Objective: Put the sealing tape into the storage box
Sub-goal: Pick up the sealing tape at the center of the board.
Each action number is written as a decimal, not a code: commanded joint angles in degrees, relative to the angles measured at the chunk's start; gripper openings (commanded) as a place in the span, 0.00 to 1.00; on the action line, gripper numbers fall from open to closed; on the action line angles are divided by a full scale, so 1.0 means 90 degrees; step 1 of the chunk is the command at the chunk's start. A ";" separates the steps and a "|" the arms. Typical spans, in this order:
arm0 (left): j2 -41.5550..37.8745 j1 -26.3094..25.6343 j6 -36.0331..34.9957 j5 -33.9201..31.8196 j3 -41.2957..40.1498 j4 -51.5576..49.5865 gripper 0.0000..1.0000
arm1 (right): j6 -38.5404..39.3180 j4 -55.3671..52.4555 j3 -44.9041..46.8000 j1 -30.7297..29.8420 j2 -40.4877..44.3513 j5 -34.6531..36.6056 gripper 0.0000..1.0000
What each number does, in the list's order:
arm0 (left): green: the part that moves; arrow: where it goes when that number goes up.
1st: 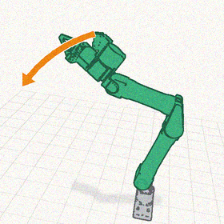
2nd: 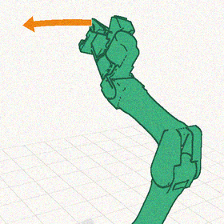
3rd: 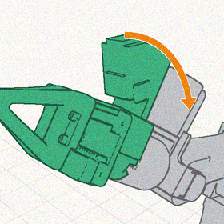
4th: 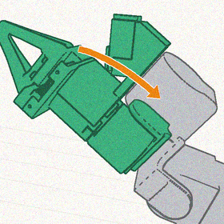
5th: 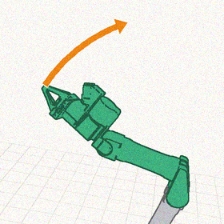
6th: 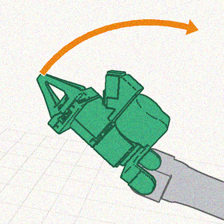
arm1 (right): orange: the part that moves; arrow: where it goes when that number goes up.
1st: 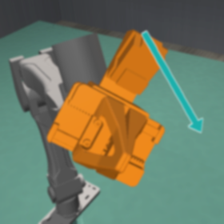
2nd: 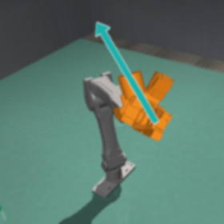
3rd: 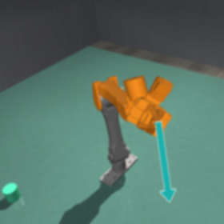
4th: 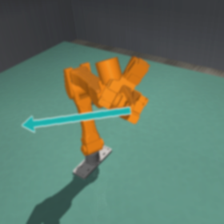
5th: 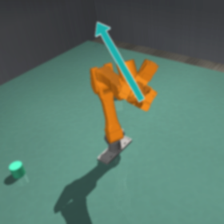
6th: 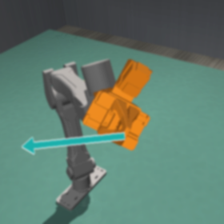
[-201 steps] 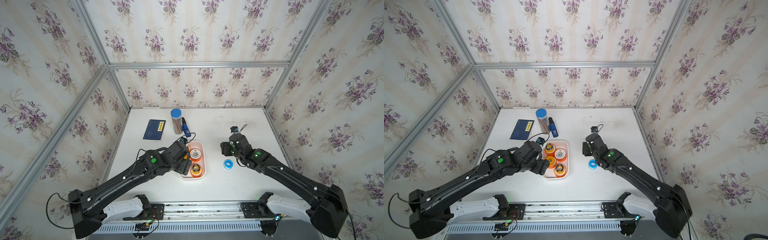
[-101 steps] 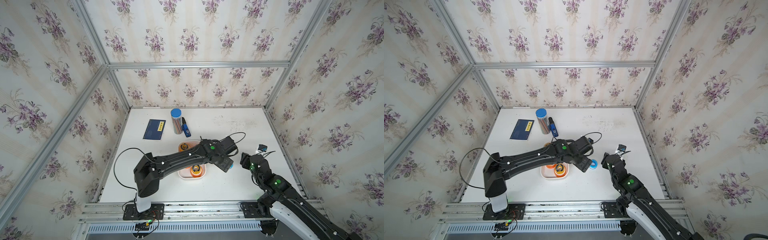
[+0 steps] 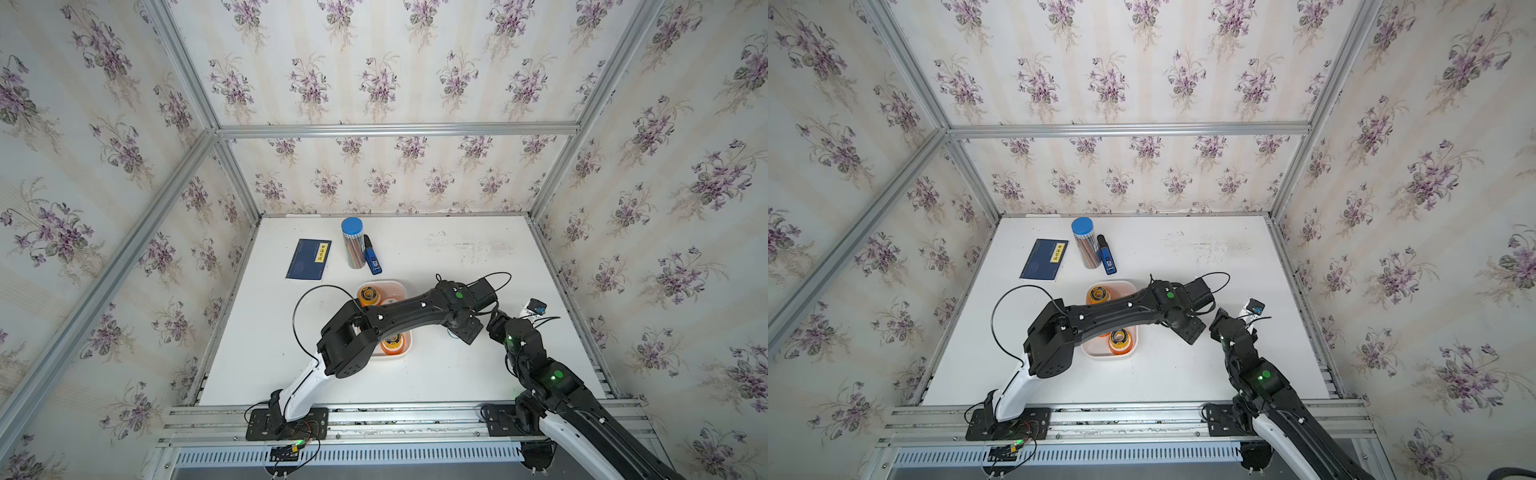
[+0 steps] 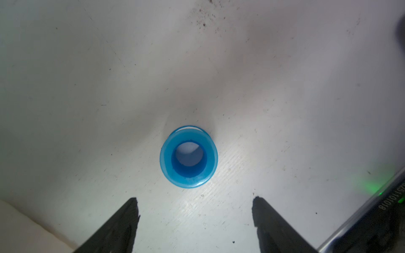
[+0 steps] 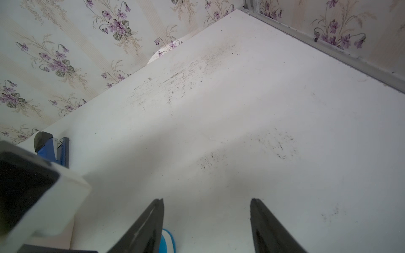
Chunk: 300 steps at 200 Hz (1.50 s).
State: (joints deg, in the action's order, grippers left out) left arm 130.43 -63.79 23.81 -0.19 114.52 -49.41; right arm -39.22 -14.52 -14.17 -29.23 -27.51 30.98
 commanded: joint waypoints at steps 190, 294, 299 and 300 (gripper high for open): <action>0.0915 0.0017 -0.0115 -0.0776 0.0853 -0.0557 0.50 | 0.0021 0.0264 0.0001 -0.0004 -0.0206 0.0022 0.67; -0.1465 0.0628 -0.0244 -0.1058 -0.0961 -0.0697 0.51 | 0.0026 0.0287 0.0003 -0.0004 -0.0235 0.0005 0.67; -0.1603 0.0698 -0.0235 -0.1077 -0.1105 -0.0701 0.51 | 0.0027 0.0281 0.0003 -0.0004 -0.0235 0.0005 0.67; -0.1632 0.0714 -0.0234 -0.1080 -0.1128 -0.0701 0.51 | 0.0029 0.0284 0.0003 -0.0004 -0.0235 0.0010 0.67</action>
State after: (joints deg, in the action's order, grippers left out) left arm 120.51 -59.44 22.31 -7.53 108.49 -54.72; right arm -39.16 -12.75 -14.06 -29.23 -29.63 30.72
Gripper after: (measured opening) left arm 0.507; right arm 0.675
